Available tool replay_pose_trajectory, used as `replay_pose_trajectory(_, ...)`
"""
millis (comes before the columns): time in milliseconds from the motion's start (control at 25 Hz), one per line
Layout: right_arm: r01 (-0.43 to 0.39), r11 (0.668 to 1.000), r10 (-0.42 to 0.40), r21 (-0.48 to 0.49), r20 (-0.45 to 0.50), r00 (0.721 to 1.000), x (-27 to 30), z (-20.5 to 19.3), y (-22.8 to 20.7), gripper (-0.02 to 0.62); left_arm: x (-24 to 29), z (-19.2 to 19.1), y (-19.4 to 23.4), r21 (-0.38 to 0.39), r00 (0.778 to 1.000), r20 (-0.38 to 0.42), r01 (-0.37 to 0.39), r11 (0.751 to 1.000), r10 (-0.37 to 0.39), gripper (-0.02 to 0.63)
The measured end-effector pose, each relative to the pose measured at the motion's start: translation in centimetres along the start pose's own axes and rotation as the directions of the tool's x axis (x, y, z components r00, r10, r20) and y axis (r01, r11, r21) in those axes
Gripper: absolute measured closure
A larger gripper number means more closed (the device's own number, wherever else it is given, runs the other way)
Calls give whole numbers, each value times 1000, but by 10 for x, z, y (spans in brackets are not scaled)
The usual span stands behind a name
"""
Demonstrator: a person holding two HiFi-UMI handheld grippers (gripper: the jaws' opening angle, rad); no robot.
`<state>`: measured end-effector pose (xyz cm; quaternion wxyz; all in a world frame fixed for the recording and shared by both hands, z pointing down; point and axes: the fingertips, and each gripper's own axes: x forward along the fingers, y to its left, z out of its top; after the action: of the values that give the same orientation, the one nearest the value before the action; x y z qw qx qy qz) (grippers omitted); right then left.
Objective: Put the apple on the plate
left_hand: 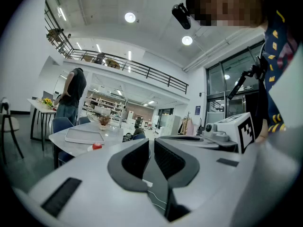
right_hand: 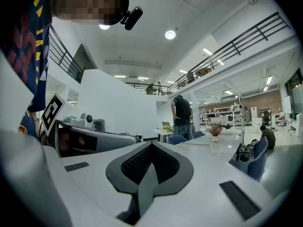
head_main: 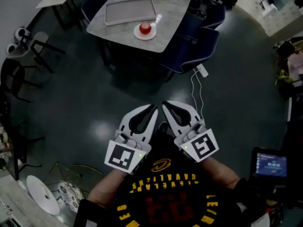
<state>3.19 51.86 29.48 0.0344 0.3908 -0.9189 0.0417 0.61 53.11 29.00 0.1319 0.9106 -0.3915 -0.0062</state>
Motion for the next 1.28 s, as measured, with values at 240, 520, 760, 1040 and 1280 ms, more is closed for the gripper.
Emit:
replay_pose_trajectory(240, -16, 1000, 16, 0, 8, 1000, -7, 1, -17, 589, 18, -2, -9, -1, 1000, -9, -10, 1000, 10, 568)
replay_pose_trajectory(520, -27, 997, 24, 73, 44, 999, -13, 1, -44, 588, 43, 7, -7, -32, 997, 10, -74, 997, 74, 568)
replay_pose_trajectory(760, -38, 994, 34, 105, 36, 999, -21, -9, -74, 588, 68, 4, -8, -51, 990, 29, -136, 989, 137, 568)
replay_pose_trajectory(1040, -38, 989, 38, 145, -1, 999, -26, -21, -102, 588, 90, -10, -10, -62, 982, -20, -189, 980, 188, 568)
replay_pose_trajectory(1280, -62, 984, 63, 169, 1, 998, -6, -33, -118, 588, 105, -18, 11, -74, 974, -48, -223, 972, 220, 568)
